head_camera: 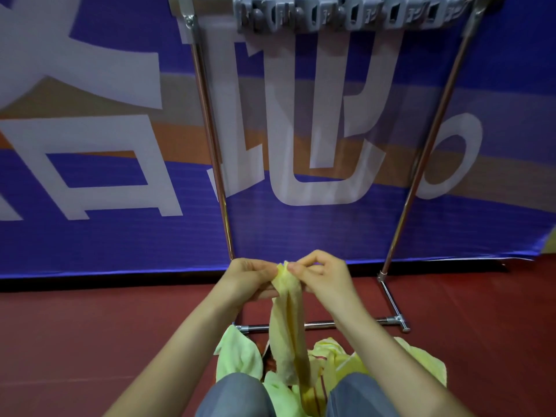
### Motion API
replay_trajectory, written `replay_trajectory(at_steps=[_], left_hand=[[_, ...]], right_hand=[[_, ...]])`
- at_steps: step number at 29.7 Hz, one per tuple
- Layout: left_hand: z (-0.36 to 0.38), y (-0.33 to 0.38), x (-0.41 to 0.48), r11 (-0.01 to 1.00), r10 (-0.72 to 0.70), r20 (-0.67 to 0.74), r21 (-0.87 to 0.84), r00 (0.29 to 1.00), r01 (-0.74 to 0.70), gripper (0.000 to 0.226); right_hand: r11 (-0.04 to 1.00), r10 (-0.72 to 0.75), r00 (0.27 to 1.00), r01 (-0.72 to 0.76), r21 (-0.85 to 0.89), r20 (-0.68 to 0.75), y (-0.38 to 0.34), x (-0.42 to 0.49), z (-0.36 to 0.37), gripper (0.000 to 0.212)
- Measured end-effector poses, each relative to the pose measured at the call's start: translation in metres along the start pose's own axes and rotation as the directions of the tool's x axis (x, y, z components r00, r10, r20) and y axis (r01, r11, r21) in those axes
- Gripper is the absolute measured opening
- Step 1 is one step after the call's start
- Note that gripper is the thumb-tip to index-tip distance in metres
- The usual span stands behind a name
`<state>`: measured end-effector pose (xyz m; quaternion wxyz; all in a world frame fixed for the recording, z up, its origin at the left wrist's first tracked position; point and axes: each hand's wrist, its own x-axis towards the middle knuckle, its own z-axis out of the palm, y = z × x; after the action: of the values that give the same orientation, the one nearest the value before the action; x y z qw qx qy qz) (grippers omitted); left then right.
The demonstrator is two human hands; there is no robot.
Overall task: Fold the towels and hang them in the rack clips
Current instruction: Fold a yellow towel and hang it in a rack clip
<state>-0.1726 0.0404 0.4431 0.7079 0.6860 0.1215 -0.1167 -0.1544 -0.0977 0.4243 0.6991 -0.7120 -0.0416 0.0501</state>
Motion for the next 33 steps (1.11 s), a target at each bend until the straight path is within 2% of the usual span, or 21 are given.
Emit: replay_trajectory(at_steps=[8,11,14,20,24,28,33], left_hand=[[0.001,-0.003,-0.009,0.996,-0.021,0.020,-0.088,1.000,0.023,0.025],[-0.002,-0.004,-0.013,0.998,0.025,0.006,0.049,1.000,-0.026,0.026],[-0.007,-0.006,-0.013,0.969,0.101,-0.028,0.228,0.994,-0.092,0.030],[-0.009,-0.008,-0.016,0.913,0.201,-0.009,0.364,0.980,-0.184,0.023],[-0.009,-0.010,-0.017,0.902,0.235,0.021,0.368,0.972,-0.227,0.022],[-0.010,-0.009,-0.020,0.906,0.207,0.088,0.360,0.974,-0.225,0.024],[-0.016,-0.009,-0.027,0.872,0.204,0.205,0.407,0.957,-0.273,0.033]], right_hand=[[0.998,0.008,0.997,-0.014,0.066,0.083,0.008,-0.018,0.009,0.020],[0.971,0.111,0.983,-0.139,0.197,0.147,0.002,-0.019,0.007,0.038],[0.951,0.177,0.959,-0.224,0.214,0.220,-0.001,-0.020,0.003,0.057],[0.948,0.200,0.932,-0.261,0.179,0.303,-0.002,-0.024,0.002,0.062],[0.958,0.196,0.922,-0.252,0.135,0.335,-0.002,-0.026,0.001,0.064],[0.969,0.174,0.922,-0.224,0.108,0.346,0.002,-0.026,-0.003,0.059],[0.995,0.077,0.934,-0.096,0.038,0.350,0.012,-0.026,-0.010,0.025]])
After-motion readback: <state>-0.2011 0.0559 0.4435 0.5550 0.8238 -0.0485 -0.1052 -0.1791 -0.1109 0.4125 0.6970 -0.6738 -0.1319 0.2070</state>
